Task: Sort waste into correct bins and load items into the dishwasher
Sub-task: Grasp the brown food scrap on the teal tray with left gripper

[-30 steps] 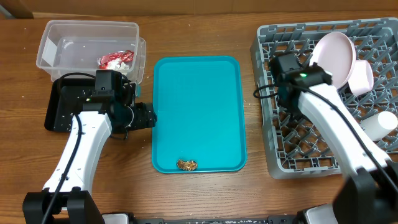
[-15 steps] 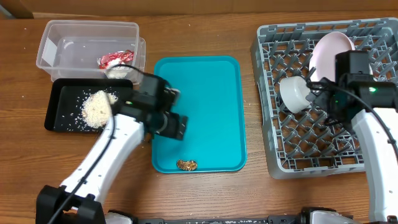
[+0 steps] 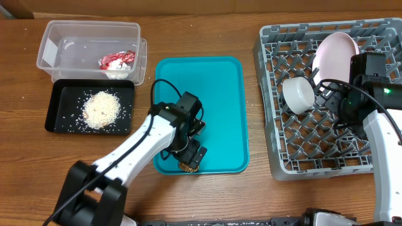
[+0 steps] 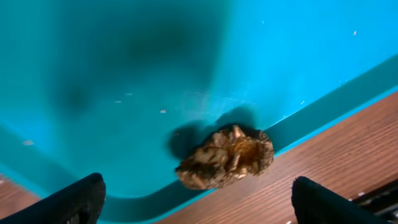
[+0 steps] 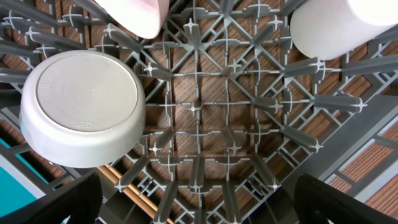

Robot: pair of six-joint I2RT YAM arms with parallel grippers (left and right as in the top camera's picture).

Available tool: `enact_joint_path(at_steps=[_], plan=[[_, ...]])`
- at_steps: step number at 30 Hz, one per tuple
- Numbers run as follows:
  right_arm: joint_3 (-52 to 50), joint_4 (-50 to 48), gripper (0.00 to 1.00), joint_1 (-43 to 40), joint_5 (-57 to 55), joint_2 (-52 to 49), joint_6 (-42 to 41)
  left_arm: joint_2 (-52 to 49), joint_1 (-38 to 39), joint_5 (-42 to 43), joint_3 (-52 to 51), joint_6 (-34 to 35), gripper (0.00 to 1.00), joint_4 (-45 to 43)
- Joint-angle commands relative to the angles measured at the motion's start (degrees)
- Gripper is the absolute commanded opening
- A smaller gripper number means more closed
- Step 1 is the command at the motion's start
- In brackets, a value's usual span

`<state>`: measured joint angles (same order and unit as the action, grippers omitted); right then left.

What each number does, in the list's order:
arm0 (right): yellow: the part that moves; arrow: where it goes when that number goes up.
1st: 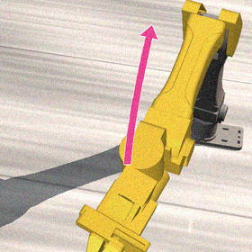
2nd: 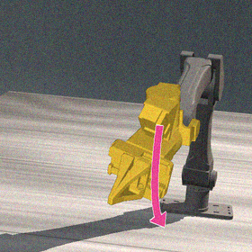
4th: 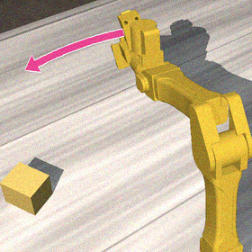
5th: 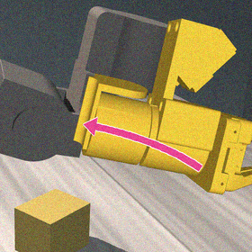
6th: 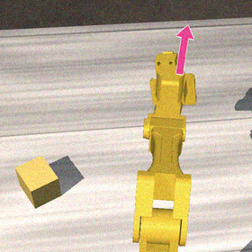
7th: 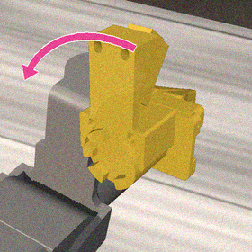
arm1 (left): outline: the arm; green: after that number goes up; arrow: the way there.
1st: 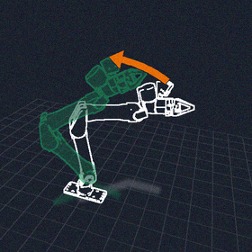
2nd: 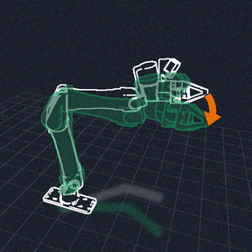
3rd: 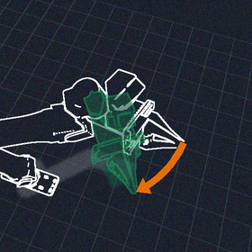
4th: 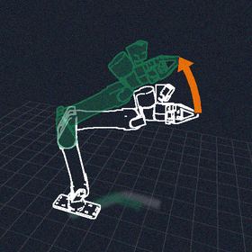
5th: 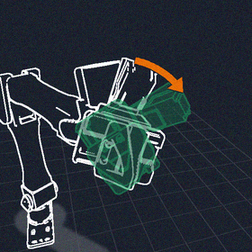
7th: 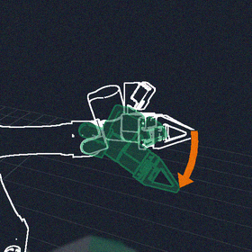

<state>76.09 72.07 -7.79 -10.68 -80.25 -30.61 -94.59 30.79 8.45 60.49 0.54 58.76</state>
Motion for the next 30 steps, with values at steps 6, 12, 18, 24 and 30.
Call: enact_joint_path(at_steps=[6, 12, 18, 24, 30], plan=[[0.1, 0.1, 1.0, -0.1, 0.5, 1.0, 1.1, -8.2, 0.4, 5.6, 0.6, 3.8, 0.9, 1.6], [0.1, 0.1, 1.0, -0.1, 0.5, 1.0, 1.1, -8.3, 0.4, 5.6, 0.6, 3.8, 0.46, 0.9], [0.1, 0.1, 1.0, -0.1, 0.5, 1.0, 1.1, -8.3, 0.3, 5.6, 0.7, 4.9, 0.25, -0.6], [0.1, 0.1, 1.0, -0.1, 0.5, 1.0, 1.1, -8.1, -0.7, -2.7, 3.7, 9.8, 0.04, -2.0], [0.1, 0.3, 1.0, -0.1, 0.5, 1.0, 1.1, -6.8, -8.1, -6.7, 13.6, 10.0, 0.04, 0.8]])
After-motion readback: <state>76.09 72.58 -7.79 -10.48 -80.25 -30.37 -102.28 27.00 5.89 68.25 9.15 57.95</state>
